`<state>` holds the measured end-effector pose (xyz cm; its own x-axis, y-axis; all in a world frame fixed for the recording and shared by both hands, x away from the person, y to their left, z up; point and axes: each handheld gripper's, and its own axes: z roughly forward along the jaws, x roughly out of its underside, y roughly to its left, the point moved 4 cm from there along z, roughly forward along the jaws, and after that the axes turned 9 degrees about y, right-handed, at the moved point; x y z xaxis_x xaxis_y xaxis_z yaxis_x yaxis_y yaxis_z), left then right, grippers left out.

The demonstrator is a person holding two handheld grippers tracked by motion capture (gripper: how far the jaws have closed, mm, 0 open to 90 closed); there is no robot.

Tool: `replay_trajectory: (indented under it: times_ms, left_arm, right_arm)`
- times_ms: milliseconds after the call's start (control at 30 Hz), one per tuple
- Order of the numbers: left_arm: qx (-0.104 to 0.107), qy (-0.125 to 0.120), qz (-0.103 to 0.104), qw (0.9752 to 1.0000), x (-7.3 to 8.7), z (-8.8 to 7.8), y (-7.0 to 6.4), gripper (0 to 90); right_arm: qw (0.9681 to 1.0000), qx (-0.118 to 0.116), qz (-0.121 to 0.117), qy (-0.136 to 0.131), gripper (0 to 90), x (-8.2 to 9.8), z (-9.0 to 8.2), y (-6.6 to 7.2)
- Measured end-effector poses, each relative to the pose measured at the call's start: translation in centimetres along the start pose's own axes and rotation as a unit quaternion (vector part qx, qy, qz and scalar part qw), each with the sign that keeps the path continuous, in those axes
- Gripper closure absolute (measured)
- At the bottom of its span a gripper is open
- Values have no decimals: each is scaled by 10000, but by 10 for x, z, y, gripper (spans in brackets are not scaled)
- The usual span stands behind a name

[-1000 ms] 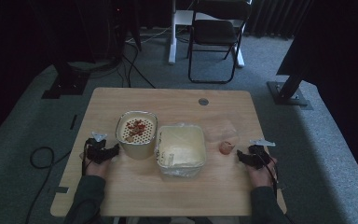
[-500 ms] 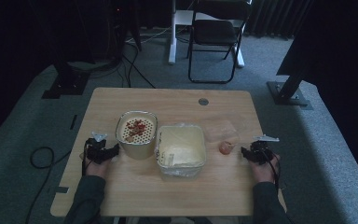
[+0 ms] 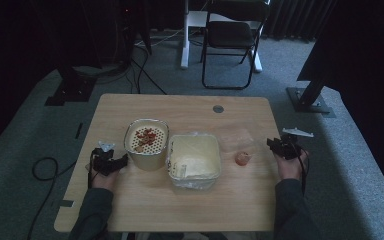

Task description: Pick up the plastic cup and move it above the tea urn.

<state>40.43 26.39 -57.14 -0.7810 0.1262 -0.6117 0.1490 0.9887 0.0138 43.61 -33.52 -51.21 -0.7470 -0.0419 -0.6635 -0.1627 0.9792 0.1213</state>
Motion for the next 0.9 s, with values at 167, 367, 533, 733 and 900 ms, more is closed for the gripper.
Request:
replay_trajectory:
  times_ms: [167, 367, 533, 733, 900]
  left_arm:
    - [0, -1, -2, 10000, 0, 0, 0, 301]
    - [1, -1, -3, 10000, 0, 0, 0, 301]
    - [1, -1, -3, 10000, 0, 0, 0, 301]
    - [1, 1, 1, 10000, 0, 0, 0, 301]
    - [1, 1, 1, 10000, 0, 0, 0, 301]
  right_arm:
    - [9998, -157, 4, -85, 663, -15, 3, 5]
    - [9998, -171, -20, 71, 690, -35, 19, 12]
    - [9992, -174, -66, 363, 695, -44, 33, 10]
    - [9965, -175, -81, 812, 743, -49, 52, 10]
    - [9957, -297, 191, 857, 863, -51, 58, 8]
